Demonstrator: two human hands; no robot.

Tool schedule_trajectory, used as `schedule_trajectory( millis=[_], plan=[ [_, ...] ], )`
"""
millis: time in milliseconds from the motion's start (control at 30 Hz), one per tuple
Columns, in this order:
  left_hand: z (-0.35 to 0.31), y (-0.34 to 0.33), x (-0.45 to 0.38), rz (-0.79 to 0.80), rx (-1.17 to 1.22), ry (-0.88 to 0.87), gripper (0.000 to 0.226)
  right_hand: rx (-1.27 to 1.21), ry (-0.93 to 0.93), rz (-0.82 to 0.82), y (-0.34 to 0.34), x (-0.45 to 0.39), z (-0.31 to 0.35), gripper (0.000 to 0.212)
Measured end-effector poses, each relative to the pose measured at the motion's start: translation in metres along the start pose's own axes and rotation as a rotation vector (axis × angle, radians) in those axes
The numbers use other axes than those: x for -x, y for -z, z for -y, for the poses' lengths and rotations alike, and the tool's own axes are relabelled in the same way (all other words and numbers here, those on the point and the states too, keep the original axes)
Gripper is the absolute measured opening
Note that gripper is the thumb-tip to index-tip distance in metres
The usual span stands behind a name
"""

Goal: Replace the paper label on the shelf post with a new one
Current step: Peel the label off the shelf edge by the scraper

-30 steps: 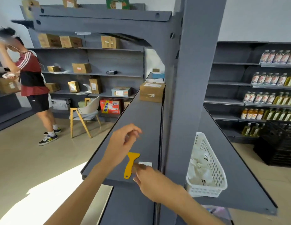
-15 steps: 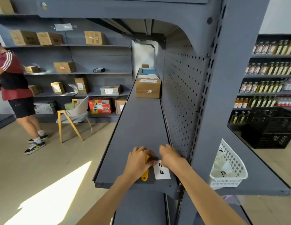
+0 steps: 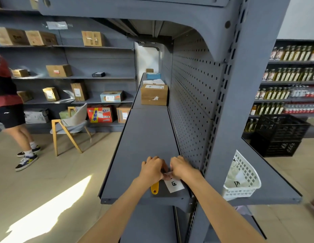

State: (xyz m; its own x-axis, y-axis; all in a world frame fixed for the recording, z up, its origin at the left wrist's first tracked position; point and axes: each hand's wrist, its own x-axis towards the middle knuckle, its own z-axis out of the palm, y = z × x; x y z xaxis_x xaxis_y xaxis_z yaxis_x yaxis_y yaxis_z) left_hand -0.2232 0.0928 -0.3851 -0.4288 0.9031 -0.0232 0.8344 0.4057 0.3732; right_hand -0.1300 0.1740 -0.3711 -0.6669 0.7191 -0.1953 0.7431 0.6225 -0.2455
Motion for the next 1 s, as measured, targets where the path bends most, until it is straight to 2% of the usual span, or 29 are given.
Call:
schedule_trajectory(
  millis=[67,200,300,500,767,933,1000],
  plan=[
    [-0.002,0.002,-0.001,0.024,-0.035,0.010,0.040,0.015,0.013,0.014,-0.001,0.000,-0.001,0.036],
    [-0.003,0.001,-0.002,0.100,-0.120,0.015,0.069,0.039,0.017,0.066,-0.001,-0.003,-0.002,0.048],
    [-0.004,0.000,-0.002,0.109,-0.188,0.009,0.077,0.048,0.031,0.086,0.002,-0.003,-0.001,0.047],
    [-0.003,-0.001,-0.002,0.095,-0.157,0.002,0.066,0.045,0.038,0.052,0.000,-0.004,-0.001,0.032],
    [-0.003,-0.003,0.004,0.064,-0.126,-0.018,0.060,0.076,0.069,0.043,0.002,0.005,0.001,0.027],
    [0.002,-0.008,0.010,-0.085,0.037,-0.052,0.041,0.104,0.133,-0.027,0.006,0.019,0.000,0.018],
    [0.005,-0.006,0.014,-0.144,0.101,-0.058,0.028,0.056,0.140,-0.071,0.010,0.027,0.000,0.021]
  ],
)
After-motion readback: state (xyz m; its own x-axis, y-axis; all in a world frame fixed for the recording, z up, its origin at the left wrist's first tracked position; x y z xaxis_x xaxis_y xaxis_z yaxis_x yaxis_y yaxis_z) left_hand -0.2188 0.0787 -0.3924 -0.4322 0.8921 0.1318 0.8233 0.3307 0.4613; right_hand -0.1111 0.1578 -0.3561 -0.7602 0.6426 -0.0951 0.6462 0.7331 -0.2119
